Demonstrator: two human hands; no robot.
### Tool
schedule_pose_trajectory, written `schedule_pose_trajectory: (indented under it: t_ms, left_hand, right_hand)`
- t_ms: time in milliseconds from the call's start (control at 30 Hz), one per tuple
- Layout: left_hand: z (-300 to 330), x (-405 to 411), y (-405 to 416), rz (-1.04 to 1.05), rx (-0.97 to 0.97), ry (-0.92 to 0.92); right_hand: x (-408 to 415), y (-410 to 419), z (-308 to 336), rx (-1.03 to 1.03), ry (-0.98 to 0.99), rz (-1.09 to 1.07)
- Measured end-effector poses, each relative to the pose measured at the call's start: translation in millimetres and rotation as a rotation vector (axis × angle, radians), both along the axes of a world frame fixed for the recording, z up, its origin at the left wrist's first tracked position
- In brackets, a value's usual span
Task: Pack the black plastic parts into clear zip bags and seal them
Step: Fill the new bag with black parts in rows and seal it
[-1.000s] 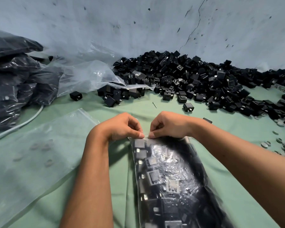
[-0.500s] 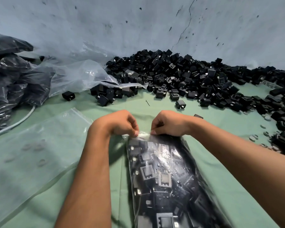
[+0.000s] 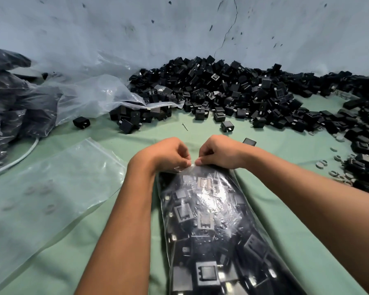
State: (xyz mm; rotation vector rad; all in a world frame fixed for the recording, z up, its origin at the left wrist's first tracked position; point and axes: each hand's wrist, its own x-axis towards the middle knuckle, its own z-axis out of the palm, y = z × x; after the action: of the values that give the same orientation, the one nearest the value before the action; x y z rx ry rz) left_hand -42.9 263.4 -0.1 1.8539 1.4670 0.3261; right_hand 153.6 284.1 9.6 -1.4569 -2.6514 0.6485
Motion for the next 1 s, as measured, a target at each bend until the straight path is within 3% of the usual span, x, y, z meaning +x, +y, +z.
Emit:
schedule_pose_trajectory:
  t_ms: [100, 200, 300, 433, 633, 1000]
  left_hand:
    - [1.0, 11.0, 1.3, -0.026, 0.037, 0.084]
    - [-0.6, 6.9, -0.6, -0.027, 0.004, 0.025]
    - [-0.2, 5.8, -3.1, -0.012, 0.017, 0.013]
    - [2.0, 19.6, -2.0, 0.010, 0.039, -0.020]
    - [-1.7, 19.3, -4.0, 0.012, 0.036, -0.107]
    - [-12.1, 8.8, 2.7, -0.018, 0.020, -0.105]
  right_hand:
    - [8.5, 0.8, -1.7, 0.014, 0.044, -0.008]
    - [26.7, 1.9, 0.6, -0.049, 0.051, -0.028]
    - [38.2, 1.8, -1.4, -0.163, 0.177, -0.094]
    - [33.4, 1.0, -4.2, -0.123, 0.119, -0.086]
    - [47.7, 0.7, -4.4, -0.156, 0.248, -0.139]
    - [59.8, 4.6, -11.3, -0.136, 0.229, -0.181]
